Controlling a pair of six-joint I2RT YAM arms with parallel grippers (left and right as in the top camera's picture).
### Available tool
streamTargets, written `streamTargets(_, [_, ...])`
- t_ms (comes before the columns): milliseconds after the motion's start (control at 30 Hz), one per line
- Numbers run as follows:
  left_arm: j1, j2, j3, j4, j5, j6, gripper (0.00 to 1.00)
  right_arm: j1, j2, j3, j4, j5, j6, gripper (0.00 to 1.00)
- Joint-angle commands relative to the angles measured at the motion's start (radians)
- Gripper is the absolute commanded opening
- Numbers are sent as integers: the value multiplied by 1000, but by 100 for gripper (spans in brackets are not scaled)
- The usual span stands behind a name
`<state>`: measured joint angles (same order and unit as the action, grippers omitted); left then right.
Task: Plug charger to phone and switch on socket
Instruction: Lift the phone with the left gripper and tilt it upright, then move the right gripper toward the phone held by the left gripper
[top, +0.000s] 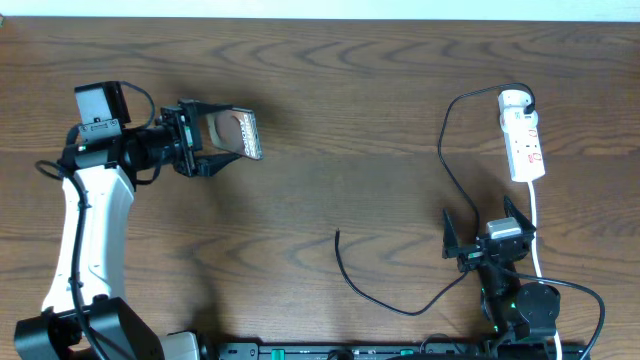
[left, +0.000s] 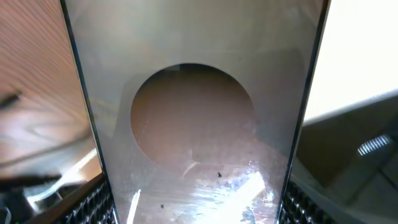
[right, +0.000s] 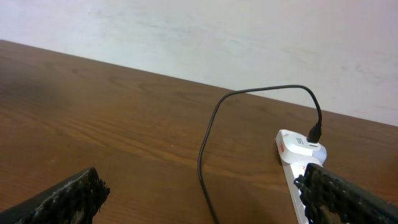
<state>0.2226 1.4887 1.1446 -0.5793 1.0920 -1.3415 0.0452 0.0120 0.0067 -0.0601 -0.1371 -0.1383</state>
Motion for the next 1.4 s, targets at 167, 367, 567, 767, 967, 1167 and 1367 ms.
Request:
streamTargets(167, [-46,-17,10,-115,-324,92,7,-6,-5,-1,-4,4,10,99])
streamTargets(367, [-51,-16,4,-176,-431,113,7,-6,-5,-1,-4,5,10,99])
streamTargets(567, [-51,-7,3,-194,-454,118,7,-6,-5,-1,-3,5,10,99])
streamTargets(767, [-51,5,3,-194,-452,119,7,-6,-5,-1,17,-84,11,99])
streamTargets(967, [-51,8,3,-171,-453,118,7,-6,18,66,40,-96,124,99])
streamTargets(1167, [-51,8,3,-152,-453,110,7,-6,280,285,27,-187,153,99])
streamTargets(1367, [-51,8,3,-152,-454,98,7,-6,805,691,-122,-451,153,99])
